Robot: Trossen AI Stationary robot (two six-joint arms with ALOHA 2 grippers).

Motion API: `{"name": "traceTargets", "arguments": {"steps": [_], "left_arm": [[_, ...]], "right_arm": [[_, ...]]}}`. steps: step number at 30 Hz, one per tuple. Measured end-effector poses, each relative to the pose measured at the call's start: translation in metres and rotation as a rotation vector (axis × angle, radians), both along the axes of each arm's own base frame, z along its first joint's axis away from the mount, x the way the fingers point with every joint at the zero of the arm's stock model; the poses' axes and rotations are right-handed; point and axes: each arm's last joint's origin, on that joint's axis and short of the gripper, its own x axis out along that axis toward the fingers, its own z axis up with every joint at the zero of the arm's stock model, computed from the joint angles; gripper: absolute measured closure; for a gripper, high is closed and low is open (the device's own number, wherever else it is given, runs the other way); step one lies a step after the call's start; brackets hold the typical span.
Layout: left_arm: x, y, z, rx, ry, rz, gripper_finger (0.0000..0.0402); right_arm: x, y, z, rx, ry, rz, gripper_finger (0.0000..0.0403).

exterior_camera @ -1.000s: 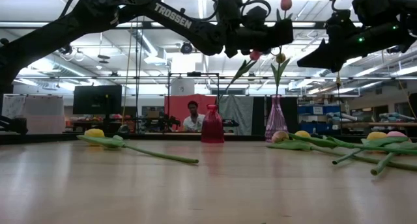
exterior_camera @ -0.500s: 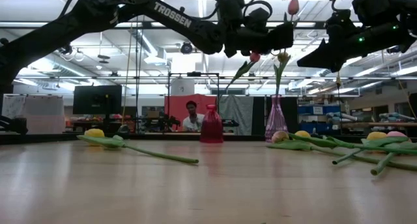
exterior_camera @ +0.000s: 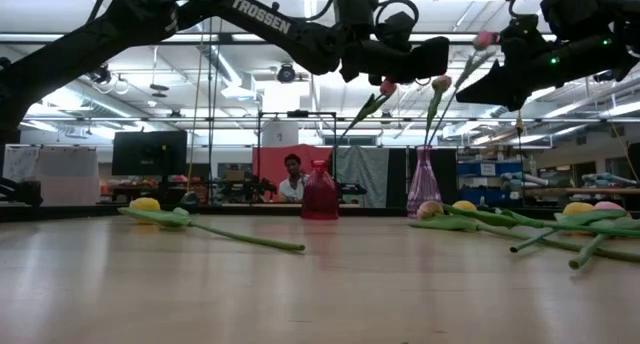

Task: Sort flowers into vase by color
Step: Adjust the pink tulip in the red vase

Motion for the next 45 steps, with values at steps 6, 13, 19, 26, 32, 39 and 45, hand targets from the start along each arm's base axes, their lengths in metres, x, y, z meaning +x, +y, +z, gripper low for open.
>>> {"name": "traceTargets", "arguments": {"steps": [6, 13, 19, 26, 32, 39, 45], "left_arm": [[-0.001, -0.001, 0.006, 0.025, -0.063, -0.001, 0.0254], [0.001, -0.012, 0.014, 0.079, -0.116, -0.043, 0.0254], [0.002, -0.014, 0.014, 0.076, -0.118, -0.020, 0.0254], [0.000, -0.024, 0.018, 0.111, -0.013, 0.174, 0.0254], [-0.003, -0.049, 0.036, 0.184, 0.100, 0.222, 0.0254], [-0.018, -0.053, 0.052, 0.031, 0.174, 0.198, 0.0254], [-0.028, -0.040, 0.055, -0.113, 0.171, 0.169, 0.0254]], "right_arm": [[0.000, 0.000, 0.000, 0.000, 0.001, -0.003, 0.0341], [0.000, 0.000, 0.000, 0.000, 0.001, -0.003, 0.0341], [0.000, 0.000, -0.001, 0.004, 0.005, -0.003, 0.0341], [0.000, 0.000, -0.001, 0.003, 0.005, -0.003, 0.0341], [0.000, 0.000, 0.000, 0.003, 0.004, -0.002, 0.0341], [0.000, 0.000, 0.000, 0.004, 0.002, 0.004, 0.0341], [0.000, 0.000, 0.000, 0.004, 0.002, 0.006, 0.0341]]}}
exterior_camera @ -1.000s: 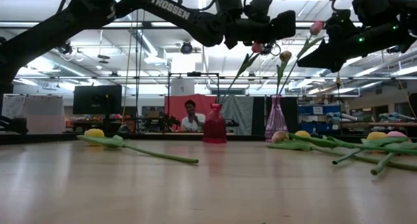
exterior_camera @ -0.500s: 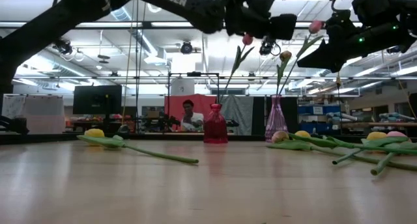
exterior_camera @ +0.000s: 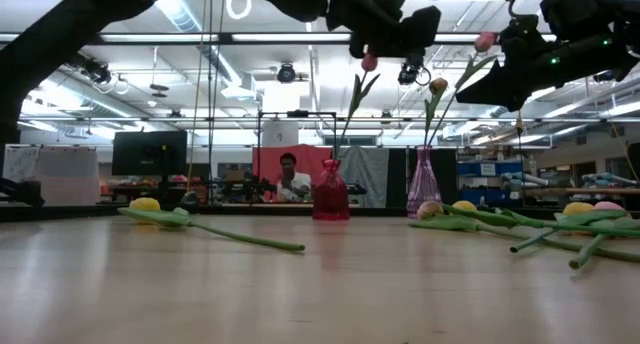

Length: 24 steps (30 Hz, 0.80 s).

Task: Sort flowers into vase by color
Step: Adjust the pink tulip in the red vase

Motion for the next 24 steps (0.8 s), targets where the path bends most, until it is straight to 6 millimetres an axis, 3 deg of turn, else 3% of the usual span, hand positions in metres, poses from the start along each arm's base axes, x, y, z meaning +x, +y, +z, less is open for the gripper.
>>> {"name": "traceTargets", "arguments": {"steps": [11, 17, 24], "left_arm": [[-0.012, -0.010, 0.012, -0.053, 0.070, -0.031, 0.0254], [-0.012, -0.013, -0.006, -0.067, 0.123, -0.058, 0.0258], [-0.028, -0.016, -0.003, -0.067, 0.162, -0.057, 0.0326]], "right_arm": [[0.000, 0.000, 0.000, 0.003, 0.003, 0.000, 0.0341], [0.001, 0.000, -0.001, 0.005, 0.005, 0.004, 0.0341], [0.001, 0.000, -0.001, 0.003, 0.003, 0.005, 0.0341]]}}
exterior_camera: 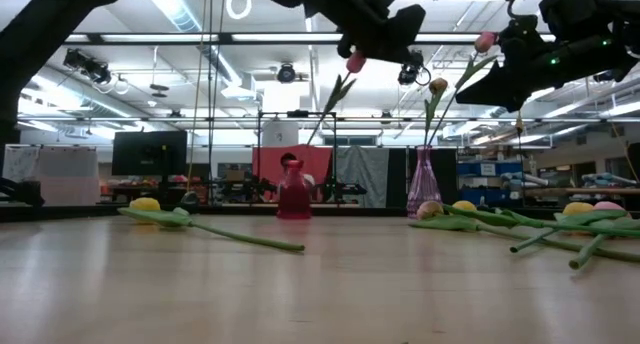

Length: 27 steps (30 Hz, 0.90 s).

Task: Sort flowers into vase by color
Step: Adjust the pink tulip in the red vase

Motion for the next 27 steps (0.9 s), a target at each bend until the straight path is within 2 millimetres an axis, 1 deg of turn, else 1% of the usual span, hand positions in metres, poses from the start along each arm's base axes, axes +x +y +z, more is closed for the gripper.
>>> {"name": "traceTargets", "arguments": {"steps": [4, 8, 11, 15, 17, 21, 24, 27], "left_arm": [[-0.009, -0.002, 0.005, -0.007, -0.016, 0.002, 0.0372], [-0.010, -0.003, 0.001, -0.019, -0.004, 0.014, 0.0394], [-0.011, -0.002, -0.002, -0.009, 0.013, 0.074, 0.0394], [-0.014, -0.001, -0.001, 0.011, 0.034, 0.161, 0.0372], [-0.015, -0.001, 0.001, 0.007, 0.027, 0.163, 0.0363], [-0.024, 0.002, 0.015, -0.041, -0.030, 0.142, 0.0360], [-0.032, 0.008, 0.020, -0.086, -0.057, 0.082, 0.0368], [-0.040, 0.010, 0.017, -0.089, -0.064, 0.076, 0.0381]], "right_arm": [[0.000, 0.000, 0.000, -0.001, -0.001, 0.001, 0.0341], [0.000, 0.000, 0.000, 0.000, -0.001, 0.001, 0.0341], [0.000, 0.000, 0.000, 0.000, -0.001, 0.001, 0.0341], [0.000, 0.000, 0.000, 0.000, -0.001, 0.001, 0.0341], [0.000, 0.000, 0.000, 0.001, -0.001, 0.001, 0.0341], [0.001, 0.000, -0.001, 0.008, -0.001, 0.000, 0.0341], [0.003, -0.002, -0.006, 0.010, 0.002, 0.001, 0.0341], [0.005, -0.004, -0.007, 0.012, 0.001, 0.004, 0.0341]]}}
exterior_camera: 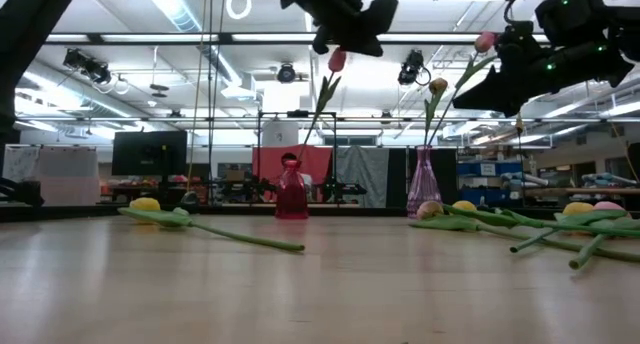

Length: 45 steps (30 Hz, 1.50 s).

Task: Sort flowers into vase by color
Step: Adjust the pink tulip in the red vase

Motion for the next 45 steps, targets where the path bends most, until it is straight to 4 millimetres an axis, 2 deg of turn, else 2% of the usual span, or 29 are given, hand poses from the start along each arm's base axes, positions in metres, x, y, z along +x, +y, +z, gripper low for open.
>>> {"name": "traceTargets", "arguments": {"steps": [4, 8, 12, 16, 21, 24, 27, 31, 36, 41, 45], "left_arm": [[-0.013, -0.004, -0.013, -0.006, -0.046, -0.005, 0.0395], [-0.035, -0.006, -0.026, -0.008, -0.118, 0.011, 0.0395], [-0.063, -0.012, -0.023, 0.007, -0.176, 0.023, 0.0387], [-0.083, -0.025, -0.026, 0.036, -0.149, -0.010, 0.0386], [-0.106, -0.040, -0.027, 0.075, -0.115, -0.080, 0.0386], [-0.121, -0.043, -0.038, 0.055, -0.102, -0.075, 0.0386], [-0.133, -0.044, -0.059, 0.009, -0.077, -0.062, 0.0386], [-0.141, -0.046, -0.086, -0.056, -0.032, -0.048, 0.0384], [-0.142, -0.048, -0.093, -0.094, -0.032, -0.039, 0.0363], [-0.141, -0.045, -0.099, -0.079, 0.023, -0.035, 0.0306], [-0.132, -0.039, -0.114, -0.043, 0.083, -0.034, 0.0249]], "right_arm": [[0.004, -0.002, -0.002, 0.019, 0.000, 0.021, 0.0341], [0.009, -0.002, -0.004, 0.017, -0.003, 0.041, 0.0341], [0.015, 0.000, -0.004, 0.010, -0.011, 0.072, 0.0341], [0.020, 0.000, -0.003, -0.008, -0.026, 0.078, 0.0341], [0.020, -0.002, -0.004, -0.021, -0.014, -0.015, 0.0341], [0.018, -0.004, -0.005, -0.021, 0.008, -0.083, 0.0341], [0.019, -0.005, 0.000, -0.019, 0.018, -0.099, 0.0341], [0.020, -0.006, 0.007, -0.017, 0.040, -0.093, 0.0341], [0.019, -0.008, 0.016, -0.038, 0.125, -0.160, 0.0341], [0.016, -0.013, 0.017, -0.045, 0.146, -0.226, 0.0334], [0.016, -0.017, 0.014, -0.014, 0.152, -0.220, 0.0327]]}}
